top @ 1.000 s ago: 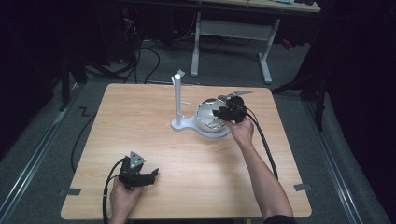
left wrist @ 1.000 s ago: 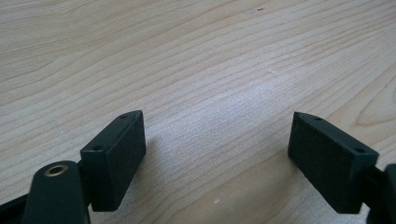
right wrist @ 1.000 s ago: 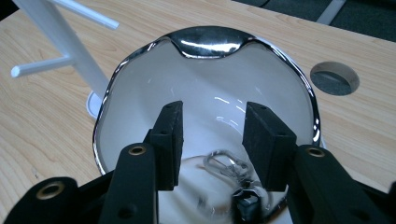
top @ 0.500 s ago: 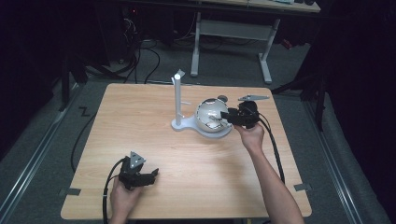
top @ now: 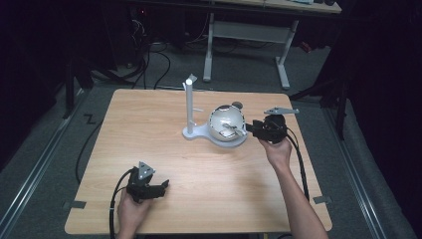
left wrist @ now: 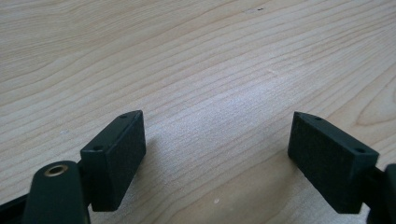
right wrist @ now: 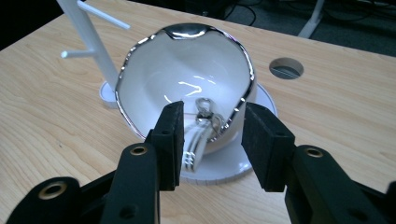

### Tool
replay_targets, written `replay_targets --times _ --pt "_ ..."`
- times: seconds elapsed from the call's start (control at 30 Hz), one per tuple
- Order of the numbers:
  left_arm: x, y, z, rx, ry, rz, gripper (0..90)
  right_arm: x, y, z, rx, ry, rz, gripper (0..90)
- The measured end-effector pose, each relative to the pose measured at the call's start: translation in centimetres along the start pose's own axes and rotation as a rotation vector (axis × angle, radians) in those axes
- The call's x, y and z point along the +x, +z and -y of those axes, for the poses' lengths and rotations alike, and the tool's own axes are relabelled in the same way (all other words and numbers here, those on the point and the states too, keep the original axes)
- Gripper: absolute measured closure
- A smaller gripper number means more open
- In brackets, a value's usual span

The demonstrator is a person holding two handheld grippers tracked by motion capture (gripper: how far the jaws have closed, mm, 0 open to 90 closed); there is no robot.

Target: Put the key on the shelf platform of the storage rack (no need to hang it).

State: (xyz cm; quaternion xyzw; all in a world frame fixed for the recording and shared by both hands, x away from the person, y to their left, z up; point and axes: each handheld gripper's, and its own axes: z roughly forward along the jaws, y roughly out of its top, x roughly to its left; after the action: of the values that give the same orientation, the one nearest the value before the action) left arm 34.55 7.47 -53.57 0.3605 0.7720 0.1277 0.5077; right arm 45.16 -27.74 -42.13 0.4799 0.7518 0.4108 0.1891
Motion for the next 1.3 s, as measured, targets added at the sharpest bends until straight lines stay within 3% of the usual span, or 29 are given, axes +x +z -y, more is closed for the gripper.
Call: replay_targets --times 0.13,0.57,0.83,0.9,1.2,1.3 --pt "0.0 0.0 0.0 0.0 0.001 0.0 19.4 -0.5 -0.4 0.5 0.003 0.022 0.001 58.4" --pt "0.1 0.0 0.0 -0.001 0.008 0.004 19.3 0.2 -2.5 0.6 -0.024 -0.007 0.007 57.0" --pt "0.0 0.0 0.0 0.0 0.002 0.001 19.2 -0.7 -3.8 1.4 -0.048 0.042 -0.011 57.3" --pt "0.1 -0.1 0.1 0.005 0.021 0.01 19.1 -0.9 -4.1 1.5 -0.047 0.053 -0.022 57.3" --pt "0.0 -0.1 0.1 0.007 0.013 0.01 19.2 -0.8 -5.6 1.8 -0.055 0.037 -0.02 57.5" --pt "0.1 -0.1 0.1 0.006 0.017 0.012 19.3 -1.1 -6.1 2.4 -0.06 0.057 -0.024 57.5"
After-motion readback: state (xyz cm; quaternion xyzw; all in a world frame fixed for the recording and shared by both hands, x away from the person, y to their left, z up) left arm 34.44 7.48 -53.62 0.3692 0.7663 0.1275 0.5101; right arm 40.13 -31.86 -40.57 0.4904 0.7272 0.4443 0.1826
